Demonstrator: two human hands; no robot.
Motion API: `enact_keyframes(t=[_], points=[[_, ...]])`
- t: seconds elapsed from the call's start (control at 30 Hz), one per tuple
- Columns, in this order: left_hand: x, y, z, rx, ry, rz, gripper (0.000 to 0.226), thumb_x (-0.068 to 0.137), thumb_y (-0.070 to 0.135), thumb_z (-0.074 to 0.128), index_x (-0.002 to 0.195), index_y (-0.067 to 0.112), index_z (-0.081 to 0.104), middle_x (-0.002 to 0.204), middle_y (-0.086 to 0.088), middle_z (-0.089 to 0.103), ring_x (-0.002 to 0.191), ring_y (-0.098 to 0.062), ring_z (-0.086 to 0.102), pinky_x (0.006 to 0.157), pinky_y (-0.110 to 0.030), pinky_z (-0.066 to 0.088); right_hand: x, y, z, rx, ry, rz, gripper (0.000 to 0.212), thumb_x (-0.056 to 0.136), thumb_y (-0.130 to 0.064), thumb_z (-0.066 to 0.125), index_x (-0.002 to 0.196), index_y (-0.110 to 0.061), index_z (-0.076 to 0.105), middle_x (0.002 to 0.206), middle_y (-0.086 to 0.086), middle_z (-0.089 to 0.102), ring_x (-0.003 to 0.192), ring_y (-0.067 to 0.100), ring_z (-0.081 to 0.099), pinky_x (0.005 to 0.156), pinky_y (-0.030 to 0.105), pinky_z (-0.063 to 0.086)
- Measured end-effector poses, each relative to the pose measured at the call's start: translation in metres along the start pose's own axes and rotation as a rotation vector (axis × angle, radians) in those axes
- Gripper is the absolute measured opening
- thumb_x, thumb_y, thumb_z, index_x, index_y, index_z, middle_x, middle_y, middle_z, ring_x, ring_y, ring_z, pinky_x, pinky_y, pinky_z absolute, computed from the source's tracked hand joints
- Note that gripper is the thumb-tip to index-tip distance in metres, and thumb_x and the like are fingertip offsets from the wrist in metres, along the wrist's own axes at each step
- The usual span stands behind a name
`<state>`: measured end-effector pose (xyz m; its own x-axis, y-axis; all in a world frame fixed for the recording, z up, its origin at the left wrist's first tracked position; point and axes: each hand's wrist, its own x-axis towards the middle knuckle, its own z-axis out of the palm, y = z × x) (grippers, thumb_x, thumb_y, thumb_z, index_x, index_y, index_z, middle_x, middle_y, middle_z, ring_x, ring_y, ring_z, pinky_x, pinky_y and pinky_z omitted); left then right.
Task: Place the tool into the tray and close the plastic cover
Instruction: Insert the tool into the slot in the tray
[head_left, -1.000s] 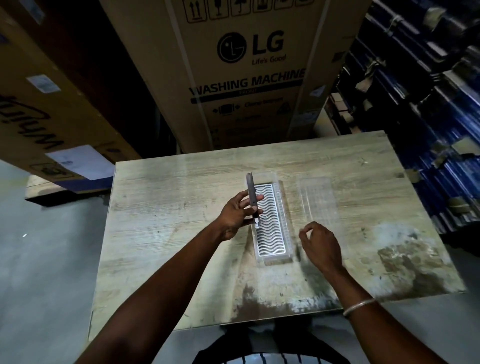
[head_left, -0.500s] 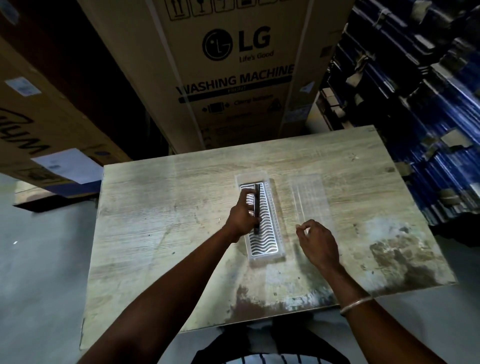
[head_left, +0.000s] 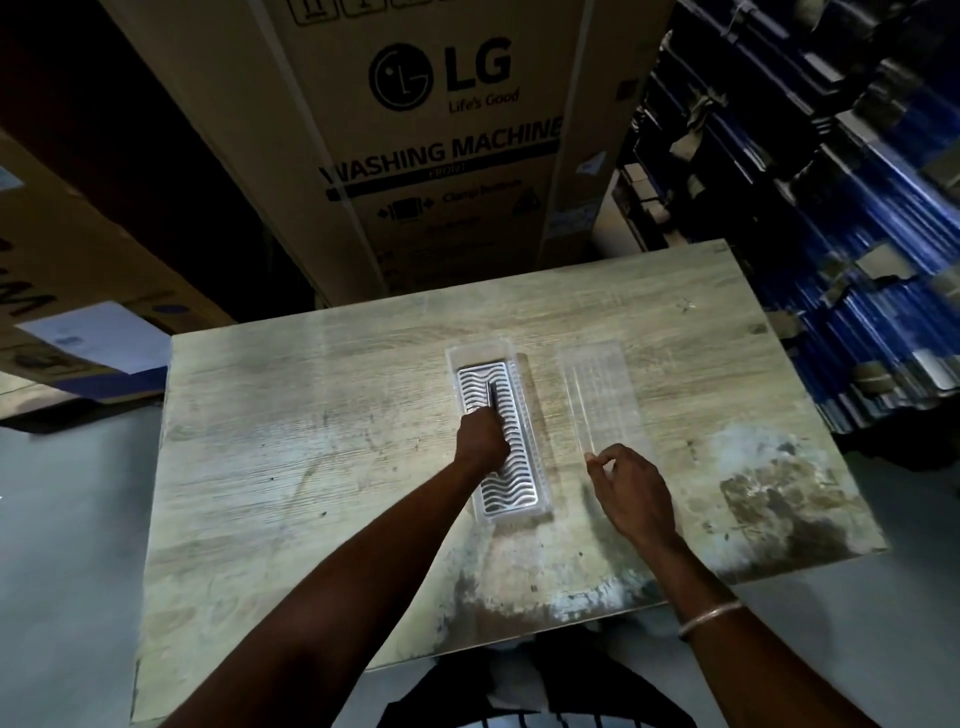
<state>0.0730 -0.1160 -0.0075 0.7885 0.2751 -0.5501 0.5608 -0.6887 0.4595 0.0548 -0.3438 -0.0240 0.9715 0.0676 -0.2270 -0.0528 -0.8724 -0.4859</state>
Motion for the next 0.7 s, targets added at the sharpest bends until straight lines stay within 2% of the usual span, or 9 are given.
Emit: enact_keyframes(t=[0.3, 0.5, 0.57, 0.7], points=[[0.011, 0.003, 0.01, 0.028, -0.005, -0.03, 0.039, 0.087, -0.002, 0.064, 0.126, -0.004, 0.064, 0.135, -0.021, 0.061, 0.129, -0.036, 0.06, 0.107, -0.037, 0.049, 0.005, 0.007, -0.002, -0.024, -0.024, 0.002, 0.033, 0.099, -0.049, 0.055, 0.096, -0.02, 0.069, 0.097, 0.003, 0.074, 0.086, 0.024, 0.07, 0.074, 0.033, 0.053], [0.01, 0.007, 0.017, 0.072, 0.027, -0.027, 0.033, 0.1, 0.002, 0.046, 0.13, -0.004, 0.058, 0.138, -0.024, 0.055, 0.127, -0.04, 0.06, 0.108, -0.043, 0.048, 0.006, 0.008, -0.005, -0.031, -0.025, -0.002, 0.032, 0.1, -0.048, 0.054, 0.094, -0.019, 0.068, 0.099, 0.003, 0.073, 0.089, 0.025, 0.07, 0.075, 0.033, 0.051], [0.009, 0.007, 0.019, 0.092, 0.026, -0.018, 0.035, 0.1, -0.001, 0.043, 0.133, -0.004, 0.054, 0.142, -0.026, 0.048, 0.123, -0.044, 0.061, 0.106, -0.045, 0.049, 0.006, 0.008, -0.006, -0.031, -0.023, 0.001, 0.032, 0.1, -0.047, 0.055, 0.094, -0.019, 0.068, 0.098, 0.003, 0.073, 0.087, 0.024, 0.07, 0.074, 0.032, 0.05], [0.012, 0.004, 0.018, 0.133, 0.02, 0.009, 0.059, 0.098, -0.009, 0.039, 0.156, 0.001, 0.031, 0.151, -0.028, 0.032, 0.113, -0.048, 0.067, 0.103, -0.05, 0.052, 0.007, 0.008, -0.005, -0.038, -0.024, 0.014, 0.031, 0.099, -0.047, 0.055, 0.094, -0.02, 0.068, 0.098, 0.002, 0.074, 0.086, 0.022, 0.07, 0.073, 0.031, 0.051]])
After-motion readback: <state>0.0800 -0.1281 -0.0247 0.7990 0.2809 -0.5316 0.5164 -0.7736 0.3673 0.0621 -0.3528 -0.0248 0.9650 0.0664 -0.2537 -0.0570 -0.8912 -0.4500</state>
